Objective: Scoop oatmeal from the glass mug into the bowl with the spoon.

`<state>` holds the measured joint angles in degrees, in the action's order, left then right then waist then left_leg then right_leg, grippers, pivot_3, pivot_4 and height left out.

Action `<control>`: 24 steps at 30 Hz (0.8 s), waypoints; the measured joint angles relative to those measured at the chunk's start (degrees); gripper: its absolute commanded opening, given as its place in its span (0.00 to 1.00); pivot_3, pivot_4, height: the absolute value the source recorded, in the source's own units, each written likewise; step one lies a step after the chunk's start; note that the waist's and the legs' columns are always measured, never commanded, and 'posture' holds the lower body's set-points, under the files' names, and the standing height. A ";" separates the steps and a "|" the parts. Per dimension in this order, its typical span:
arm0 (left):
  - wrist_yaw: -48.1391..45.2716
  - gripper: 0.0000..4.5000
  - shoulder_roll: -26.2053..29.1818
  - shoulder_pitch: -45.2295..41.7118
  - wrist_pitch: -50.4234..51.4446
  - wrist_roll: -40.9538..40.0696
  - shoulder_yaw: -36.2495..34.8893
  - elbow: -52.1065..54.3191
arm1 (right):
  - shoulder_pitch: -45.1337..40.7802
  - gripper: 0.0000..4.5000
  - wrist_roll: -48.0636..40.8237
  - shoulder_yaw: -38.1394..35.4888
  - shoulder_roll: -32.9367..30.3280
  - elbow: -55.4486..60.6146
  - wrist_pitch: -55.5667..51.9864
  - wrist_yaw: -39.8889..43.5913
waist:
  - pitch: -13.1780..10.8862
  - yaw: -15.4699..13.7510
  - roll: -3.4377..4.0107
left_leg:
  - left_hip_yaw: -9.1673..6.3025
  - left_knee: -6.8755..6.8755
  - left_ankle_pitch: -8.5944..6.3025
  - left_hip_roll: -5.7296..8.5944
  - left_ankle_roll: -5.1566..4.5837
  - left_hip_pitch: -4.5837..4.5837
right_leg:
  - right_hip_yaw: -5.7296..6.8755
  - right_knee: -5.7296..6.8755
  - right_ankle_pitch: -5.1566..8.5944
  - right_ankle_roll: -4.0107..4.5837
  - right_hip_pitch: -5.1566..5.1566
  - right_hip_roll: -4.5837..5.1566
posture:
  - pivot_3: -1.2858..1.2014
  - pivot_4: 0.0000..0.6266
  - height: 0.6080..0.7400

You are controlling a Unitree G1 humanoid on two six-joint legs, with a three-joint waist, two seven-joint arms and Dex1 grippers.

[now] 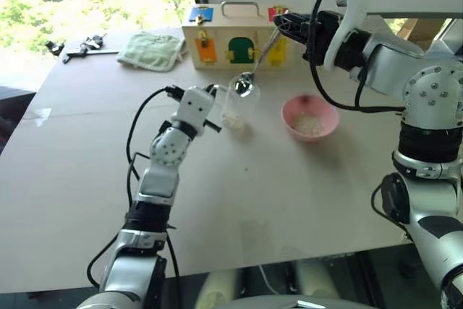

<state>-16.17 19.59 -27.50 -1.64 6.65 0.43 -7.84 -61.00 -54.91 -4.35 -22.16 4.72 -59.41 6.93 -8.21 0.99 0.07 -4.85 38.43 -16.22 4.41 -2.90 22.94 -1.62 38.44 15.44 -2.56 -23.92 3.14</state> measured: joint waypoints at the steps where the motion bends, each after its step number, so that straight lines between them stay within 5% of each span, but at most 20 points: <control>1: -0.19 0.01 0.08 -0.02 0.26 -0.19 -0.02 0.00 | 0.23 0.00 1.23 0.28 -0.28 0.30 0.52 0.85 | 0.00 0.00 0.00 | 0.00 0.00 0.00 0.00 0.00 0.00 | 0.00 -0.01 0.00 0.00 0.00 0.00 | 0.52 0.24 1.00; 16: -10.50 0.01 0.93 -3.49 9.29 -9.16 -0.29 1.00 | 9.08 0.00 19.22 15.19 2.02 1.95 10.48 14.10 | 0.01 0.27 -0.02 | 0.01 0.04 0.02 0.02 0.04 0.00 | 0.05 0.06 0.00 0.00 -0.07 0.00 | 0.52 0.24 1.00; 20: -11.01 0.01 1.38 -3.49 9.74 -9.04 -0.30 0.98 | 9.81 0.00 18.05 12.74 4.07 1.81 7.80 15.09 | 0.01 0.28 -0.02 | -0.01 0.04 0.04 0.02 0.06 0.00 | 0.05 0.08 0.00 0.00 -0.07 0.00 | 0.52 0.24 1.00; 24: -11.01 0.01 1.74 -3.48 9.23 -8.40 -0.29 0.97 | 9.46 0.00 12.03 2.73 9.80 -1.73 -1.17 9.48 | 0.01 0.33 -0.02 | -0.01 0.06 0.06 0.03 0.10 0.00 | 0.03 0.17 0.00 0.00 -0.09 0.00 | 0.52 0.24 1.00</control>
<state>-27.18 21.33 -30.99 7.59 -1.75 0.15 -6.87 -51.54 -42.88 -1.62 -12.36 2.99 -60.59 16.40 -8.20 1.32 0.06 -4.86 38.49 -16.16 4.44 -2.79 22.93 -1.58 38.61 15.44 -2.56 -24.01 3.14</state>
